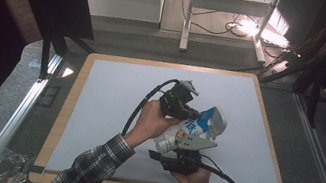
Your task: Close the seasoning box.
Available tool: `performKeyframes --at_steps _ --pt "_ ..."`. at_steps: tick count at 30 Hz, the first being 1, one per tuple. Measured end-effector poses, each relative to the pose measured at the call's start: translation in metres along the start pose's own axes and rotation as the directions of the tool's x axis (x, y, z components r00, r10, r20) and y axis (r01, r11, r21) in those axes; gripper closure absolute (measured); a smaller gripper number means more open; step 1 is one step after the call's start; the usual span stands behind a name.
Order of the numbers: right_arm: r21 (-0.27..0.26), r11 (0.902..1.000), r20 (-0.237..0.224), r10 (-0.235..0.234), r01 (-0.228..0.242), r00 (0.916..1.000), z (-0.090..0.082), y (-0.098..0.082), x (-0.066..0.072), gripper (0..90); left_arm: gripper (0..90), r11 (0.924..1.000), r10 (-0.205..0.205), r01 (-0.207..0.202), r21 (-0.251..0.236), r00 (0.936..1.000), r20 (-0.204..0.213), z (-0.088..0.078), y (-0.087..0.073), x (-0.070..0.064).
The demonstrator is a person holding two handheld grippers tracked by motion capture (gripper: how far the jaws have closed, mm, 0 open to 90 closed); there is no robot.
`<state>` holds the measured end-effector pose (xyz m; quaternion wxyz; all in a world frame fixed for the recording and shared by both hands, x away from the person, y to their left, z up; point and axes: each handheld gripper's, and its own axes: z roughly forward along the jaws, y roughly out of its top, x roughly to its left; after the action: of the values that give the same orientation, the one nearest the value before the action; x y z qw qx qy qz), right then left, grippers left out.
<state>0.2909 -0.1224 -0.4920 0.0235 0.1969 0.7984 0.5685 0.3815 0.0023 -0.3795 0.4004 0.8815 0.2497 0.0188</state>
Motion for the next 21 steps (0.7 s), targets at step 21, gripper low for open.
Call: performKeyframes --at_steps 21 --pt "-0.005 1.0 -0.005 -0.002 0.002 1.0 0.0002 0.001 0.0007 54.9 88.5 1.0 -0.002 0.002 0.006 1.0 0.002 -0.0003 0.0014 0.0003"
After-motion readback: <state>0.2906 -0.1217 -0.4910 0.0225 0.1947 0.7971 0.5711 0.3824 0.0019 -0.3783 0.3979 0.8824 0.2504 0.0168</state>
